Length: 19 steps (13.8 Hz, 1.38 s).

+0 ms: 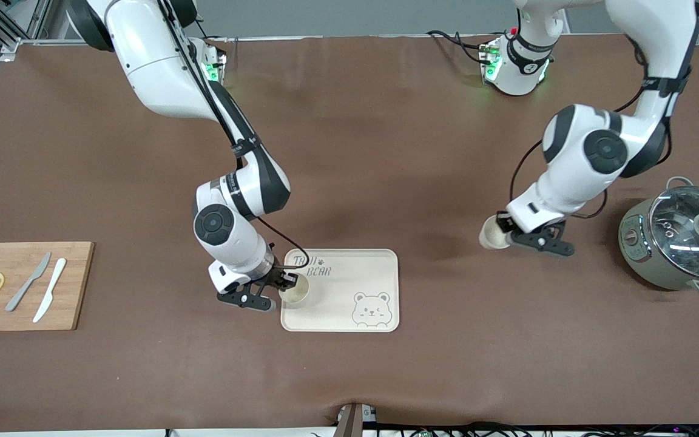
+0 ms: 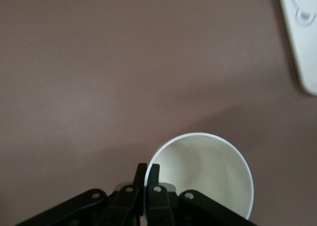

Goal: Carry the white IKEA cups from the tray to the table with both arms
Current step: 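Grasp the second cup with the right gripper and lift both cups, then carry the cups off the tray with both grippers and lower them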

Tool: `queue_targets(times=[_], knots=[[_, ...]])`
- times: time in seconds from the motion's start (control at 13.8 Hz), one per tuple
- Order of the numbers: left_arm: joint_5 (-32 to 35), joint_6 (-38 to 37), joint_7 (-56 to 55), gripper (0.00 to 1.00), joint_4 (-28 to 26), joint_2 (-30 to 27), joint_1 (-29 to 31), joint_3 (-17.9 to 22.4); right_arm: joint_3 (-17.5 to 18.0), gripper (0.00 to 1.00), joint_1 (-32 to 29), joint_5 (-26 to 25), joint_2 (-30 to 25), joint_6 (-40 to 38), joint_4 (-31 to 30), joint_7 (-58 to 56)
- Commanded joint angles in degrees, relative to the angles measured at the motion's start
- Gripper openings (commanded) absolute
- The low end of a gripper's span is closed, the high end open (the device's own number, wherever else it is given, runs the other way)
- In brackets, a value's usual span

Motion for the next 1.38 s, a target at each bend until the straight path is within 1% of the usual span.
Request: queue_targets(times=[0.0,0.14,0.29,0.51,0.8,0.94,1.01,1.09,1.16,1.3], knots=[[-3.8,8.5,11.3,0.00,-11.4,-5.0,8.6,-4.2,-0.4,0.00,-3.1,-2.7,-0.5,-5.9,4.2,-1.5],[-4.3,14.7,17.2,0.00,-15.4,-4.3,11.1,-4.1,-0.4,0.00,-6.1,-2.9,-0.6,-9.5,6.2,-7.2],[-4.4,19.2,19.5,0.00,-16.5,-1.3,11.6,-4.1,-0.3,0.00,-9.5,-2.7,-0.7,-10.8,6.2,-12.6],[-4.3,22.2,19.6,0.00,-16.6,1.7,11.6,-4.0,-0.3,0.00,-13.0,-2.9,-1.6,-11.5,6.2,-21.4],[-4.2,25.0,20.2,0.00,-16.8,4.2,11.5,-3.9,-0.4,0.00,-19.7,-2.8,-1.6,-11.7,6.1,-34.6],[-4.2,25.5,21.3,0.01,-16.5,5.0,11.5,-3.8,-0.4,0.00,-22.1,-2.8,-1.6,-11.7,6.0,-39.1],[-4.0,25.5,21.5,0.35,-16.3,5.1,11.5,-3.8,-0.4,0.00,-23.0,-2.9,-1.6,-11.7,5.9,-40.7],[-4.0,25.5,21.6,0.80,-16.3,5.1,11.4,-3.8,-0.5,0.00,-24.0,-2.9,-1.6,-11.7,5.6,-42.6],[-3.9,25.5,21.8,1.00,-16.2,4.9,11.4,-3.9,-0.5,0.00,-25.4,-2.9,-1.4,-11.7,5.5,-44.7],[-3.9,25.0,21.2,1.00,-15.6,3.8,11.4,-3.9,-0.3,0.00,-28.9,-2.6,-0.9,-11.7,5.5,-49.7]])
